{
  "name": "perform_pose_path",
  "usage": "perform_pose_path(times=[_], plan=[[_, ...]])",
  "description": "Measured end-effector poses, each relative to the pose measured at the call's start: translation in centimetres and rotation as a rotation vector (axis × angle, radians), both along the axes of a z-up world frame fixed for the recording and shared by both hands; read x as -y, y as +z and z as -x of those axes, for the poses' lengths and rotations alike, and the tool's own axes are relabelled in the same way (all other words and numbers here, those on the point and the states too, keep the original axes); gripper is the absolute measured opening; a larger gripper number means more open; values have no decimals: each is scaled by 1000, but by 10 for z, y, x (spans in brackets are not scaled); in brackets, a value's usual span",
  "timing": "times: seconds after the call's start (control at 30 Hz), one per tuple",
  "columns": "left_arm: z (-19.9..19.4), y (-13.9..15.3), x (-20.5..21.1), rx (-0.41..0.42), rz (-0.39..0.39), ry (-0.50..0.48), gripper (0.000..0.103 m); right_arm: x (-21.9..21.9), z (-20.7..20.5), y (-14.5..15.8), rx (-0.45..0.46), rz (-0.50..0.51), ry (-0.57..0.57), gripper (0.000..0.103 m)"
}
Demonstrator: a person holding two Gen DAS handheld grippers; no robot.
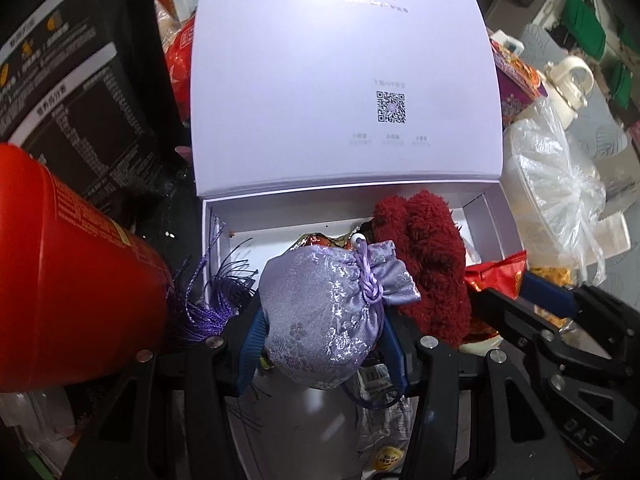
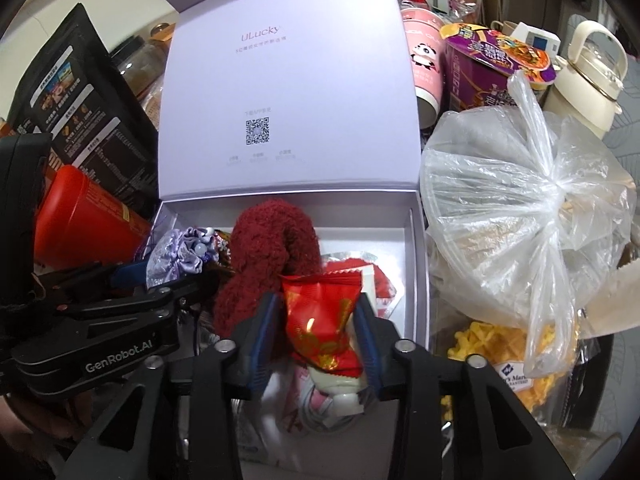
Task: Organize soft objects
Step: 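Lower the pouch and candy packet into the box and open both grippers, then withdraw both grippers back from the filled lavender box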
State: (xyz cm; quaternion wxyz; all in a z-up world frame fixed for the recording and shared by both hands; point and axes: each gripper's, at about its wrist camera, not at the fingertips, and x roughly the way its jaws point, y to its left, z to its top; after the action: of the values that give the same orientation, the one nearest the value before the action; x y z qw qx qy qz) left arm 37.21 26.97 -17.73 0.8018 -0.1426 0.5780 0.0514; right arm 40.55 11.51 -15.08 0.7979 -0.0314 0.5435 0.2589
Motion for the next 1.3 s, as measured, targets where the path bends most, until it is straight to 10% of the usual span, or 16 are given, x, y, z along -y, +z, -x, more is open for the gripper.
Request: perform_pose_path(times=[0.43, 0.67, 1.3], plan=[[6, 24, 20, -18, -96, -5, 54, 16, 20, 30, 45, 3, 10, 52], [14, 48, 29, -2, -140, 0, 74, 30, 33, 54, 87, -15, 7, 52], [54, 143, 46, 157, -205, 37, 74, 61, 77, 142, 259, -92, 24, 52]])
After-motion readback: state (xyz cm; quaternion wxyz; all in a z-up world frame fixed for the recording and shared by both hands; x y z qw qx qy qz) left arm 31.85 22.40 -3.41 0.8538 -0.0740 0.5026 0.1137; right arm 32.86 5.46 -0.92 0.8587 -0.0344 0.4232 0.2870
